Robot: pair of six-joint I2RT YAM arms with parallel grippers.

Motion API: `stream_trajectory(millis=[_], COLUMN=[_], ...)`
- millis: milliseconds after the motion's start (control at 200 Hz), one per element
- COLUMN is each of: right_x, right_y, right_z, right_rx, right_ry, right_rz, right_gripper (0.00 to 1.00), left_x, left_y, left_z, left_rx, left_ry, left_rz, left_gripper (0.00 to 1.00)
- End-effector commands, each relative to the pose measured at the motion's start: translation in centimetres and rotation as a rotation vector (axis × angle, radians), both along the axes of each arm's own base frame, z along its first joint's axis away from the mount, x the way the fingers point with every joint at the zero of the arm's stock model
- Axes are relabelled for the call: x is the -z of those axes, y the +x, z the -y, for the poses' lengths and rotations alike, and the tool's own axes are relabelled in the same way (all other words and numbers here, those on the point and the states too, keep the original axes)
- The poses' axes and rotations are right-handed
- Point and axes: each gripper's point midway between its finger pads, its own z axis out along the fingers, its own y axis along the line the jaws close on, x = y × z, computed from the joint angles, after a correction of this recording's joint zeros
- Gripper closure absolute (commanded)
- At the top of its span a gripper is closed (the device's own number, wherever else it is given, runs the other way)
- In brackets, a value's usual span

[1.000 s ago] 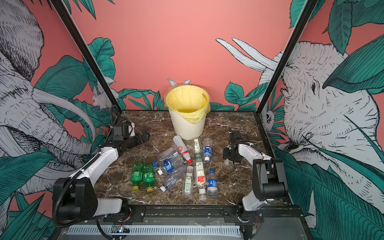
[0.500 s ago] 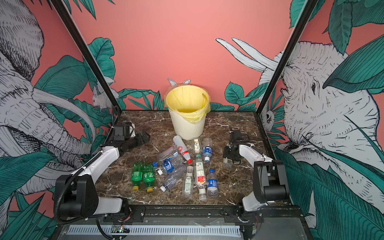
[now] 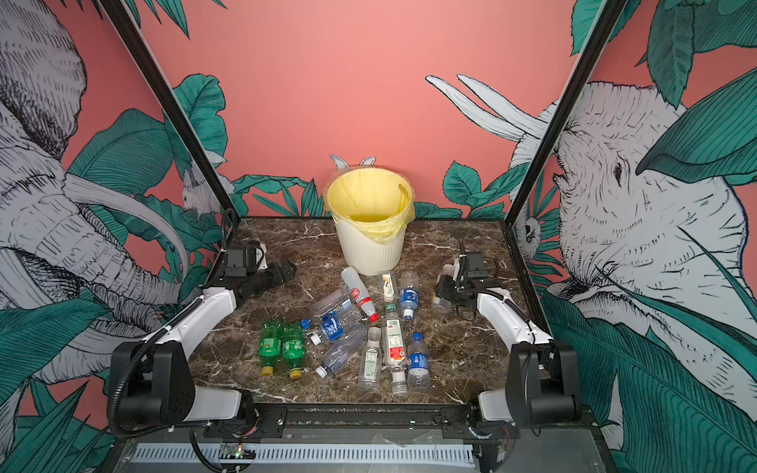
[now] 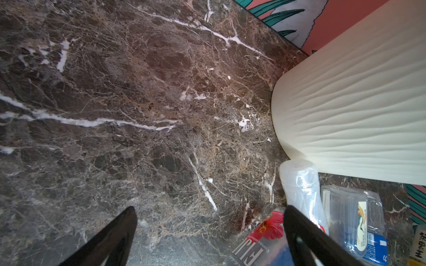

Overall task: Throw the plastic bottles in the bin
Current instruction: Pick up the plastic bottle from the middle-right of the table, then throw the plastic bottle into the trash bin.

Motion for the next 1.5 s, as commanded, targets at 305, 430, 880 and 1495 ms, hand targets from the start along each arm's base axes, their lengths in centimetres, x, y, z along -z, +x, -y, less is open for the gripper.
stream_trajectory(millis=[305, 430, 880, 1495], right_x=[-9.0, -11.0, -19.1, -24.5], right_y=[1.8, 2.0, 2.5, 1.9], right_z=[-2.6, -3.1, -4.5, -5.2], right_rx=[-0.012, -0.020, -0.074, -0.161], right_ry=[0.231, 0.280, 0.430, 0.440], right_rz=[0.327, 0.387, 0.606, 0.761], right_gripper=[0.62, 0.62, 0.62, 0.62], left_x=[-0.4, -0.3, 0.0, -0.2], left_y=[0.0, -0.2, -0.6, -0.6], left_z=[-0.5, -0.5, -0.4, -0.3], left_rx=[-0.015, -0.013, -0.014, -0.009], left_ry=[0.016, 0.016, 0.010, 0.006], left_rz=[0.006, 0.001, -0.005, -0.001], left_gripper=[0.01, 0.01, 0.01, 0.01])
